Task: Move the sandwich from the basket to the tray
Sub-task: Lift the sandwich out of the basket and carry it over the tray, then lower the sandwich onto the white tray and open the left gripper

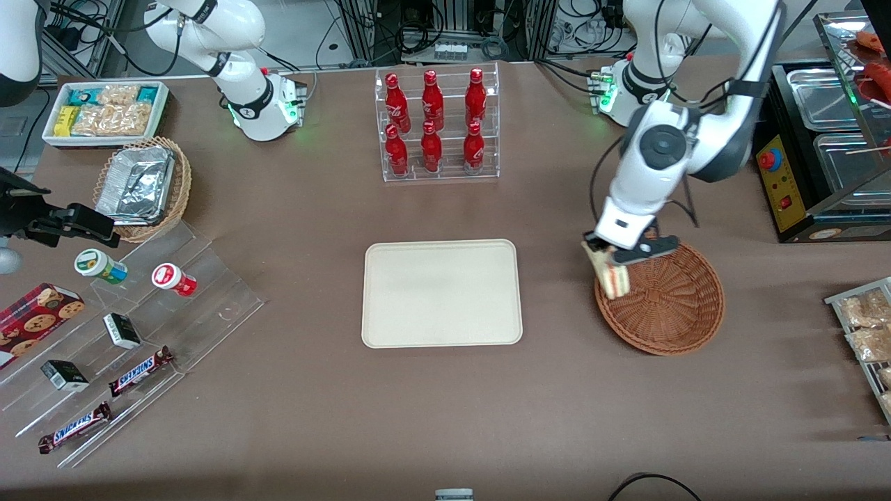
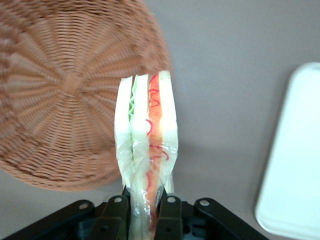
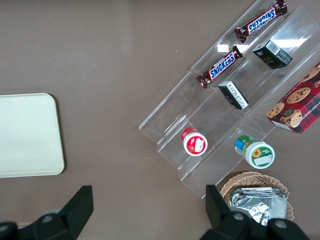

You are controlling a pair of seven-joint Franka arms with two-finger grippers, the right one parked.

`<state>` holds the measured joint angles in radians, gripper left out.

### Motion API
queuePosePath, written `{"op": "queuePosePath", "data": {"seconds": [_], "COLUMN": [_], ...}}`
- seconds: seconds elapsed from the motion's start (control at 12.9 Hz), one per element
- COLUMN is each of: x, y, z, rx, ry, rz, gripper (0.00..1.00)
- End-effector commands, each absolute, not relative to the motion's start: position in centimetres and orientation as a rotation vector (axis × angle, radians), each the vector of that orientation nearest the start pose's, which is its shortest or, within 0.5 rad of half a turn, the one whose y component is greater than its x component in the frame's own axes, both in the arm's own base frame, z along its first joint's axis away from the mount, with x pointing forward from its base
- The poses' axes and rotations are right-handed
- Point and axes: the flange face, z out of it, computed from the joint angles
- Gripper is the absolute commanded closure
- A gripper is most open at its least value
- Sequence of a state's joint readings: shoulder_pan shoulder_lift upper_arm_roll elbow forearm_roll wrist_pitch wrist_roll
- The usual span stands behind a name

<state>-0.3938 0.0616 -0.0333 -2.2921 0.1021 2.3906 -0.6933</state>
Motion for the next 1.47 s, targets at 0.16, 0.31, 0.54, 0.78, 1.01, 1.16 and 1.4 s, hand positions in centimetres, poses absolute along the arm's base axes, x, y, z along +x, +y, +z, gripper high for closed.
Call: {"op": "queuePosePath", "data": {"seconds": [0.16, 0.31, 0.54, 0.78, 1.01, 1.16, 1.4], "x": [48.6, 48.9, 49.2, 49.5, 50.3, 50.5, 51.4], "y": [-29.8, -33.9, -39.0, -42.1, -43.8, -44.0, -44.6], "z": [33.3, 32.1, 29.1, 27.1, 27.3, 27.2, 27.5], "rx": [-3.105, -3.111, -3.145, -3.150, -3.110, -3.112, -3.158], "ry": [-0.156, -0.073, -0.036, -0.014, 0.022, 0.043, 0.104], "rz": [-0.110, -0.092, -0.024, 0.058, 0.155, 0.154, 0.174], "gripper": [1.00, 1.00, 1.00, 1.00, 1.00, 1.00, 1.00]}}
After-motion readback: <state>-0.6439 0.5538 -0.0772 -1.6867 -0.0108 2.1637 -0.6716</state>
